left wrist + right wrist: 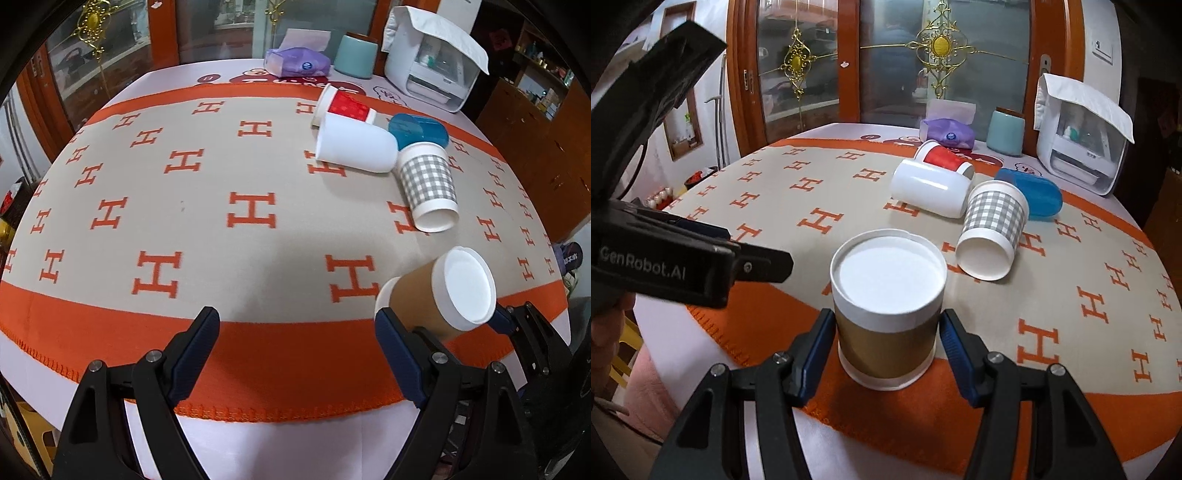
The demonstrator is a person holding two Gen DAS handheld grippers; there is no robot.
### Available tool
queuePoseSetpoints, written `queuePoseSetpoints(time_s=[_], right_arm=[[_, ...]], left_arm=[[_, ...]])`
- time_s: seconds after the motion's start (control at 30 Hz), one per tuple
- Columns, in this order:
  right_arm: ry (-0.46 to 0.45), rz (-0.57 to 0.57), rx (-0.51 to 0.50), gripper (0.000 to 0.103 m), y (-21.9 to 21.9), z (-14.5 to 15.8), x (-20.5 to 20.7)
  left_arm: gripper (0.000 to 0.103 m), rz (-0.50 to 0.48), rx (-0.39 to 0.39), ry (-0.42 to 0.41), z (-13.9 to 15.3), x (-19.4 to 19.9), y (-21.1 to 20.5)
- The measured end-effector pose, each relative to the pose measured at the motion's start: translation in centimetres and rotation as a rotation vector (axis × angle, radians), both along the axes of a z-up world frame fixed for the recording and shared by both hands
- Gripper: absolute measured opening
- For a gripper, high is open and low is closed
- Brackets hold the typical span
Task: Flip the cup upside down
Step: 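Rotate the brown cup with the right tool so its base faces up, then lower the brown cup base-up onto the cloth and open the right tool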
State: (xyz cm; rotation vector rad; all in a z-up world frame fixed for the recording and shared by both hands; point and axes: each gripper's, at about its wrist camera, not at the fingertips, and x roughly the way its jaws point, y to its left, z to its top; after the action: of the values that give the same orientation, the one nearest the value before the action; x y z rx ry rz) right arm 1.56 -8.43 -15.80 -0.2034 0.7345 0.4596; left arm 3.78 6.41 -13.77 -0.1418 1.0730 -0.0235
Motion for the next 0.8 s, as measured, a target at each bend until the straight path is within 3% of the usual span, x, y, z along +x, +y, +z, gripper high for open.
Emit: queuePoseSetpoints(time_s=[0.17, 0.3, 0.53, 0.8], right_arm=[[0.016, -0.020, 0.066, 0.076, -0.8, 0.3, 0.0], [0.047, -0.040, 0.111, 0.076, -1.9, 0.8, -0.2], [0.059, -0.085, 0.143, 0.076, -3.9, 2.7, -2.0], [0.018, -0.185, 0.127, 0.076, -5.7, 7.8, -2.7]], left_arm=[[0.085, -0.001, -0.012, -0.017, 0.3, -0.4, 0.0], [0.092, 0.015, -0.018, -0.019, 0.4, -0.5, 0.2], [0.092, 0.031, -0.003, -0.013, 0.8, -1.3, 0.2], [0.095, 0.004, 0.034, -0.105, 4.6, -2.7, -1.2]])
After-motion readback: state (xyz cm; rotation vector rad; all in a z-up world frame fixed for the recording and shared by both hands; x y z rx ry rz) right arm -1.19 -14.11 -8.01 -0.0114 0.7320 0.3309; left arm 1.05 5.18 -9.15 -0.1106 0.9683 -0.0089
